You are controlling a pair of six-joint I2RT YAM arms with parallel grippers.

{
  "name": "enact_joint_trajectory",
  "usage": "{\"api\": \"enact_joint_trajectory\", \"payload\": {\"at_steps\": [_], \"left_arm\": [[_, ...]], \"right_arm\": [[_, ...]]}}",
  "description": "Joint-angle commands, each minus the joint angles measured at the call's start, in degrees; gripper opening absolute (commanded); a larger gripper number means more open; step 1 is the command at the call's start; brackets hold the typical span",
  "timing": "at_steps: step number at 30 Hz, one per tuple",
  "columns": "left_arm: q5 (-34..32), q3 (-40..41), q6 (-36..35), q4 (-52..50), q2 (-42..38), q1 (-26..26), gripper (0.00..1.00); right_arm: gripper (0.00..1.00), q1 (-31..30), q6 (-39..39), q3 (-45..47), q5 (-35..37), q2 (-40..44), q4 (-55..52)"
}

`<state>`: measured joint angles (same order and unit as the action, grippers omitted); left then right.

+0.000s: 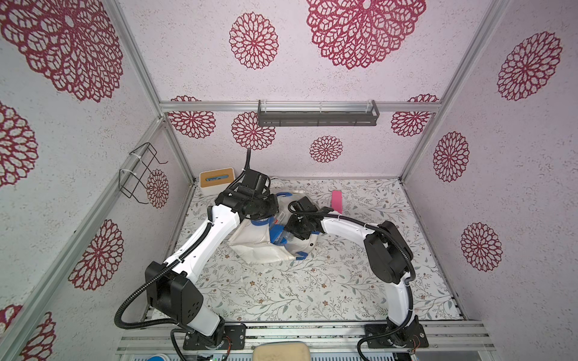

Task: Take out the compass set from the canvas bag
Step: Pick up the compass set from the canvas bag, then place the compass set at the center of the board.

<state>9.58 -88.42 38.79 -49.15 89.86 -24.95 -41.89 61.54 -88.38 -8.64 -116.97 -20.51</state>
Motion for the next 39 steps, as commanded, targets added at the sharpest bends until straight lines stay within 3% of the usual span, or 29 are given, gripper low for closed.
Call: {"api": "enact_joint_trajectory", "payload": {"at_steps": [1,11,23,32,39], "left_arm": [[0.2,-0.41,-1.06,0.78,-1.81,0.44,0.0],[0.43,-0.49,-1.31,0.72,-1.54,0.9,0.0],[1.21,-0.96,-1.6,0.72,-0.53,1.65,0.0],[1.43,-1.91,-2.66,-0.03,-0.57,2.12,0.0],[2.0,-2.04,-3.14,-0.17,-0.57,2.33,0.0]], "right_arm": [[0.3,0.84,0.47,0.84,4.21,4.01,-3.22],[0.3,0.84,-2.56,0.25,6.94,9.83,-6.01],[0.31,2.07,-12.71,-0.66,10.92,20.36,-12.48],[0.32,15.9,-27.03,-2.61,8.9,25.96,-21.49],[0.32,23.98,-40.17,-13.7,17.0,13.83,-33.91]]}}
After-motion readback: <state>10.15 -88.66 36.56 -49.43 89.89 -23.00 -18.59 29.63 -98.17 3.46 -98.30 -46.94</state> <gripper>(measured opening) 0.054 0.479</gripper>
